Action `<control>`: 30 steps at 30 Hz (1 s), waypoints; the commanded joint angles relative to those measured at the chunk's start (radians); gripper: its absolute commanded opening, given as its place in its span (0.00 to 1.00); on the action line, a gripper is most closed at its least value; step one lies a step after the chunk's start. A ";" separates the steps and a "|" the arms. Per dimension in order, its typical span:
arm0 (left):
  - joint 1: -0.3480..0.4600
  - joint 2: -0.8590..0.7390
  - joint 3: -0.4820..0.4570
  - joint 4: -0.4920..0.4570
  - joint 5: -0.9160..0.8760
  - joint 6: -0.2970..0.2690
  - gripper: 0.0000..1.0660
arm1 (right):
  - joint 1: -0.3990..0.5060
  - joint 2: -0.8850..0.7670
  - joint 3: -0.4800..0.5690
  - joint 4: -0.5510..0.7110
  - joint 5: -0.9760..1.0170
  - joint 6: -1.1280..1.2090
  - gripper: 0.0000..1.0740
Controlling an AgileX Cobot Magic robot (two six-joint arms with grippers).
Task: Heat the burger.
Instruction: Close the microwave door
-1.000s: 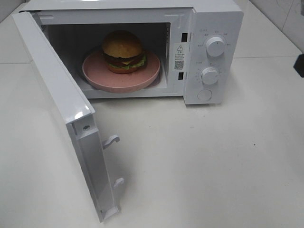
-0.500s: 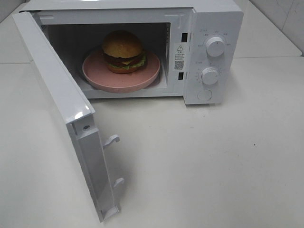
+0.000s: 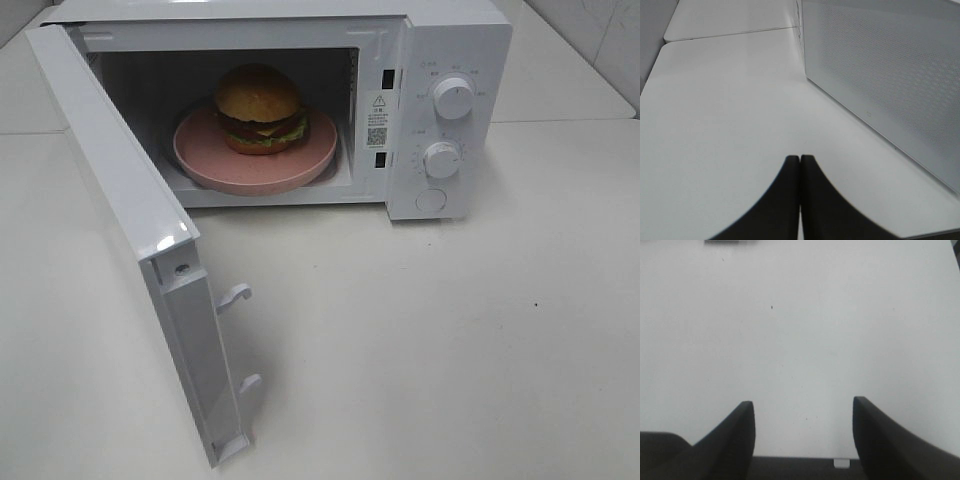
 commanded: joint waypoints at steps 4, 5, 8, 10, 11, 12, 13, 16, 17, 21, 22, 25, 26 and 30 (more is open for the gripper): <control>0.004 -0.019 0.000 -0.001 -0.011 -0.001 0.00 | -0.003 -0.194 0.028 0.085 -0.067 -0.080 0.52; 0.004 -0.019 0.000 -0.001 -0.011 -0.001 0.00 | -0.003 -0.194 0.028 0.085 -0.067 -0.080 0.52; 0.004 -0.019 0.000 -0.001 -0.011 -0.001 0.00 | -0.003 -0.253 0.034 0.136 -0.079 -0.140 0.52; 0.004 -0.019 0.000 -0.001 -0.011 -0.001 0.00 | -0.003 -0.270 0.034 0.157 -0.078 -0.163 0.52; 0.004 -0.019 0.000 -0.001 -0.011 -0.001 0.00 | -0.003 -0.268 0.034 0.164 -0.078 -0.167 0.52; 0.004 -0.019 0.000 -0.001 -0.011 -0.002 0.00 | -0.003 -0.268 0.034 0.170 -0.077 -0.178 0.52; 0.004 -0.019 0.000 -0.001 -0.011 -0.002 0.00 | -0.003 -0.268 0.034 0.170 -0.077 -0.178 0.52; 0.004 -0.017 0.000 -0.001 -0.011 -0.001 0.00 | -0.003 -0.268 0.034 0.175 -0.077 -0.179 0.52; 0.004 -0.017 0.000 -0.001 -0.011 -0.002 0.00 | -0.003 -0.268 0.034 0.170 -0.078 -0.179 0.52; 0.004 -0.017 0.000 -0.001 -0.011 -0.001 0.00 | -0.003 -0.268 0.035 0.170 -0.084 -0.180 0.52; 0.004 -0.017 0.000 -0.001 -0.011 -0.001 0.00 | -0.003 -0.268 0.039 0.159 -0.087 -0.173 0.52; 0.004 -0.017 0.000 -0.001 -0.011 -0.001 0.00 | -0.003 -0.268 0.039 0.155 -0.087 -0.168 0.52; 0.004 -0.017 0.000 -0.001 -0.011 -0.001 0.00 | -0.003 -0.268 0.039 0.155 -0.087 -0.168 0.52; 0.004 -0.017 0.000 -0.001 -0.011 -0.001 0.00 | -0.003 -0.268 0.039 0.155 -0.087 -0.168 0.52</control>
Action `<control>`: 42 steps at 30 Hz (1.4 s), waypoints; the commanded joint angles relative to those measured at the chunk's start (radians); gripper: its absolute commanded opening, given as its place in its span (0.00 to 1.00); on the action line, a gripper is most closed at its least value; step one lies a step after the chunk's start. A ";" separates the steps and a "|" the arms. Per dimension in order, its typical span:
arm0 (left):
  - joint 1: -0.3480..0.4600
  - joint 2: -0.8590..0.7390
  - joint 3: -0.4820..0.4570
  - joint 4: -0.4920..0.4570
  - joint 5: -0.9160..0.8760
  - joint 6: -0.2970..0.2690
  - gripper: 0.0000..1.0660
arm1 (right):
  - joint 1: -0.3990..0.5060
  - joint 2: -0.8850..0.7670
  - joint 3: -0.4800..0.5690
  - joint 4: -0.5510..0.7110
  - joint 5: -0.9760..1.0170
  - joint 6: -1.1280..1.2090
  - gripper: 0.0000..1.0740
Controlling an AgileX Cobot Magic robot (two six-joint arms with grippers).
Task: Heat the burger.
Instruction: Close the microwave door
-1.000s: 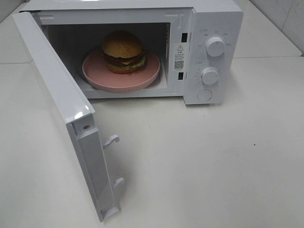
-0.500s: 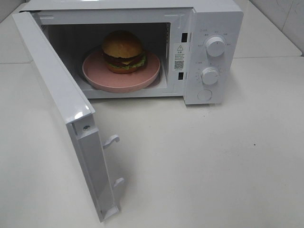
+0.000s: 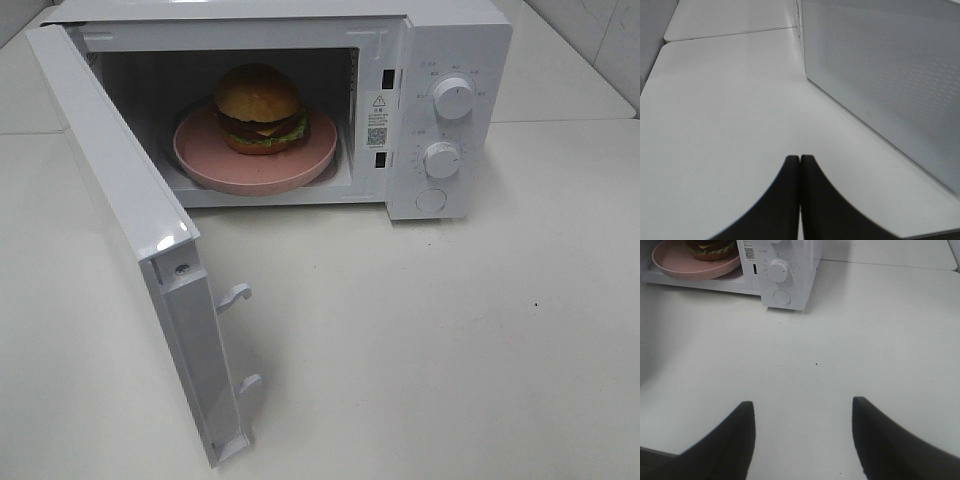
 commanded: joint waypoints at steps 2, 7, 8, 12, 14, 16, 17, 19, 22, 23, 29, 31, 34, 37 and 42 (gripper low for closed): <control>0.004 -0.017 0.000 -0.001 -0.011 -0.001 0.00 | -0.003 -0.026 0.002 -0.009 -0.016 -0.002 0.52; 0.004 -0.017 0.000 -0.001 -0.011 -0.001 0.00 | -0.003 -0.026 0.002 -0.009 -0.016 -0.002 0.52; 0.004 -0.017 0.000 -0.001 -0.011 -0.001 0.00 | -0.003 -0.026 0.002 -0.009 -0.016 -0.002 0.52; 0.004 -0.017 0.000 -0.001 -0.011 -0.001 0.00 | -0.003 -0.026 0.002 -0.009 -0.016 -0.002 0.52; 0.004 -0.017 0.000 -0.001 -0.011 -0.001 0.00 | -0.003 -0.026 0.002 -0.009 -0.016 -0.002 0.52; 0.004 -0.017 0.000 -0.005 -0.011 -0.002 0.00 | -0.003 -0.026 0.002 -0.009 -0.016 -0.002 0.52; 0.004 -0.017 0.000 -0.005 -0.011 -0.002 0.00 | -0.003 -0.026 0.002 -0.009 -0.016 -0.002 0.52; 0.004 -0.017 0.000 -0.036 -0.011 -0.002 0.00 | -0.003 -0.026 0.002 -0.009 -0.016 -0.002 0.52; 0.004 -0.017 0.000 -0.057 -0.015 -0.002 0.00 | -0.003 -0.026 0.002 -0.009 -0.016 -0.002 0.52; 0.004 -0.017 0.000 -0.057 -0.015 -0.002 0.00 | -0.003 -0.026 0.002 -0.009 -0.016 -0.002 0.52; 0.004 -0.017 0.000 -0.103 -0.024 -0.002 0.00 | -0.003 -0.026 0.002 -0.009 -0.016 -0.002 0.52; 0.004 -0.011 -0.004 -0.106 -0.029 -0.002 0.00 | -0.003 -0.026 0.002 -0.009 -0.016 -0.002 0.52; 0.004 0.029 -0.020 -0.107 -0.080 0.002 0.00 | -0.003 -0.026 0.002 -0.009 -0.016 -0.002 0.52; 0.004 0.080 -0.021 -0.109 -0.145 0.008 0.00 | -0.003 -0.026 0.002 -0.008 -0.016 -0.001 0.52; 0.004 0.177 -0.021 -0.120 -0.236 0.060 0.00 | -0.003 -0.026 0.002 -0.008 -0.016 -0.001 0.52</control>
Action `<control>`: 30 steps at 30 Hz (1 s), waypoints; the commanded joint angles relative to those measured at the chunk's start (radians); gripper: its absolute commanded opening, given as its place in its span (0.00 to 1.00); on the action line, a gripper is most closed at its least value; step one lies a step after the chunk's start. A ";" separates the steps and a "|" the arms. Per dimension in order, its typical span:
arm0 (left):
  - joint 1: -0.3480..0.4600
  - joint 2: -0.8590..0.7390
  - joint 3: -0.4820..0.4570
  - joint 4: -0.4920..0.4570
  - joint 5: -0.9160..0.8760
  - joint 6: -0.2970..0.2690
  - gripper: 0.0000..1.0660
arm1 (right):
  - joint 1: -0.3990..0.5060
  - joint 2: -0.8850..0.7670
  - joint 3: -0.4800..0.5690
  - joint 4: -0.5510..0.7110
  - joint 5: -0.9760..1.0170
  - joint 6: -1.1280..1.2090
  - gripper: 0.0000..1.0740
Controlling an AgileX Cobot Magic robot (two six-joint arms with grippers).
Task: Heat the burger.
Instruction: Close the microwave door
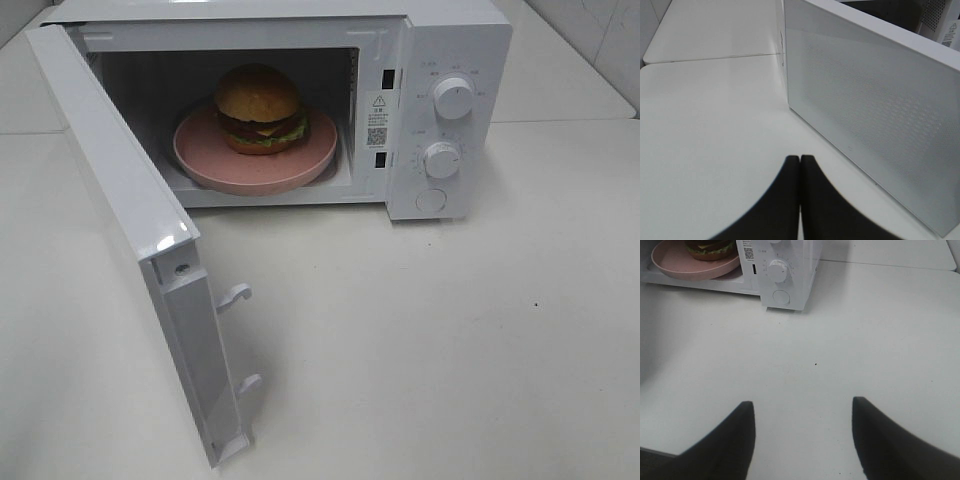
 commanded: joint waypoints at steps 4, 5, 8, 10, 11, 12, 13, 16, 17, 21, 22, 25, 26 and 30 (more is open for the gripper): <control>0.004 0.207 -0.009 -0.058 -0.222 0.117 0.00 | -0.003 -0.026 0.002 -0.006 -0.016 -0.002 0.52; 0.004 0.207 -0.009 -0.058 -0.222 0.117 0.00 | -0.003 -0.026 0.002 -0.006 -0.016 -0.002 0.52; 0.004 0.305 -0.009 -0.083 -0.282 0.166 0.00 | -0.003 -0.026 0.002 -0.006 -0.016 -0.002 0.52; 0.004 0.405 -0.009 -0.118 -0.343 0.211 0.00 | -0.003 -0.026 0.002 -0.006 -0.016 -0.002 0.52; 0.004 0.405 -0.009 -0.118 -0.343 0.211 0.00 | -0.003 -0.026 0.002 -0.006 -0.016 -0.002 0.52; 0.004 0.467 -0.009 -0.162 -0.377 0.256 0.00 | -0.003 -0.026 0.002 -0.006 -0.016 -0.002 0.52; 0.004 0.502 -0.009 -0.192 -0.393 0.282 0.00 | -0.003 -0.026 0.002 -0.006 -0.016 -0.002 0.52; 0.004 0.571 -0.009 -0.270 -0.430 0.353 0.00 | -0.003 -0.026 0.002 -0.006 -0.016 -0.002 0.52; 0.004 0.630 -0.009 -0.343 -0.460 0.432 0.00 | -0.003 -0.026 0.002 -0.006 -0.016 -0.002 0.52; 0.004 0.748 -0.009 -0.458 -0.500 0.583 0.00 | -0.003 -0.026 0.002 -0.006 -0.016 -0.002 0.52; 0.004 0.748 -0.009 -0.458 -0.500 0.583 0.00 | -0.003 -0.026 0.002 -0.006 -0.016 -0.002 0.52; 0.004 0.852 -0.010 -0.586 -0.550 0.724 0.00 | -0.003 -0.026 0.002 -0.006 -0.016 -0.002 0.52; 0.004 0.872 -0.010 -0.611 -0.559 0.751 0.00 | -0.003 -0.026 0.002 -0.006 -0.016 -0.002 0.52; 0.004 0.933 -0.011 -0.696 -0.575 0.846 0.00 | -0.003 -0.026 0.002 -0.006 -0.016 -0.002 0.52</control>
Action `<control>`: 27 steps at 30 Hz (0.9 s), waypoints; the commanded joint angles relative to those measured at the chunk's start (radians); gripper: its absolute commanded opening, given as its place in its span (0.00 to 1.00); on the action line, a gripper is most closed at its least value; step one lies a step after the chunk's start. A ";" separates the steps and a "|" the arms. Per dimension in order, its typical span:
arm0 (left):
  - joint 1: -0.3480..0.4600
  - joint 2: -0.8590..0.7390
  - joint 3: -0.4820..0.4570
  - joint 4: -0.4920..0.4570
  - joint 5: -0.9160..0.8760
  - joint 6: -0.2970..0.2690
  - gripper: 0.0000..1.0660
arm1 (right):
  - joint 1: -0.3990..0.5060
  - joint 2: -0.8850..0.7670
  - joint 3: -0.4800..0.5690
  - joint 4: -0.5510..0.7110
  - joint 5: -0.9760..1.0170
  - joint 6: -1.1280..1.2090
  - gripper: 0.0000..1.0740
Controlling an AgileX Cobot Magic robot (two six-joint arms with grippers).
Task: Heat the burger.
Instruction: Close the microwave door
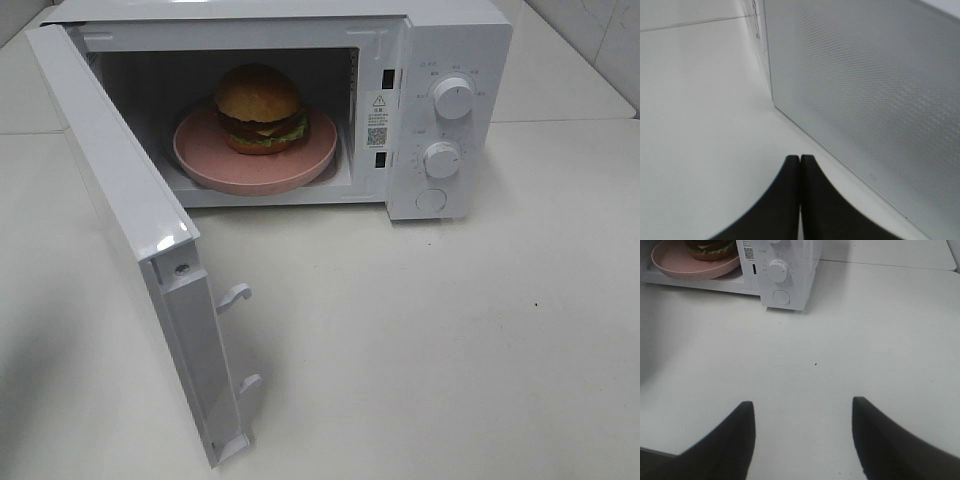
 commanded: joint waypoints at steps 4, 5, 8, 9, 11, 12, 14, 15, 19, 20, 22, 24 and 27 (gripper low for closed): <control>0.004 0.129 -0.033 -0.227 -0.038 0.219 0.00 | -0.003 -0.026 0.002 -0.006 -0.016 0.009 0.52; 0.001 0.156 -0.046 -0.260 -0.038 0.257 0.00 | -0.003 -0.026 0.002 -0.006 -0.016 0.010 0.52; -0.006 0.171 -0.054 -0.275 -0.040 0.275 0.00 | -0.003 -0.026 0.002 -0.006 -0.016 0.010 0.52; -0.038 0.200 -0.071 -0.288 -0.046 0.302 0.00 | -0.003 -0.026 0.002 -0.006 -0.016 0.010 0.52; -0.059 0.214 -0.081 -0.288 -0.058 0.311 0.00 | -0.003 -0.026 0.002 -0.006 -0.016 0.010 0.52; -0.099 0.241 -0.093 -0.288 -0.099 0.315 0.00 | -0.003 -0.026 0.002 -0.006 -0.016 0.010 0.52; -0.133 0.267 -0.104 -0.292 -0.141 0.314 0.00 | -0.003 -0.026 0.002 -0.006 -0.016 0.010 0.52; -0.150 0.281 -0.108 -0.295 -0.159 0.314 0.00 | -0.003 -0.026 0.002 -0.006 -0.016 0.010 0.52; -0.196 0.319 -0.123 -0.295 -0.191 0.314 0.00 | -0.003 -0.026 0.002 -0.008 -0.016 0.011 0.52; -0.225 0.348 -0.137 -0.295 -0.201 0.314 0.00 | -0.003 -0.026 0.002 -0.009 -0.016 0.012 0.52; -0.246 0.377 -0.154 -0.299 -0.200 0.313 0.00 | -0.003 -0.026 0.002 -0.009 -0.016 0.012 0.52; -0.267 0.403 -0.167 -0.309 -0.201 0.310 0.00 | -0.003 -0.026 0.002 -0.009 -0.016 0.012 0.52; -0.297 0.443 -0.183 -0.311 -0.205 0.310 0.00 | -0.003 -0.026 0.002 -0.009 -0.016 0.012 0.52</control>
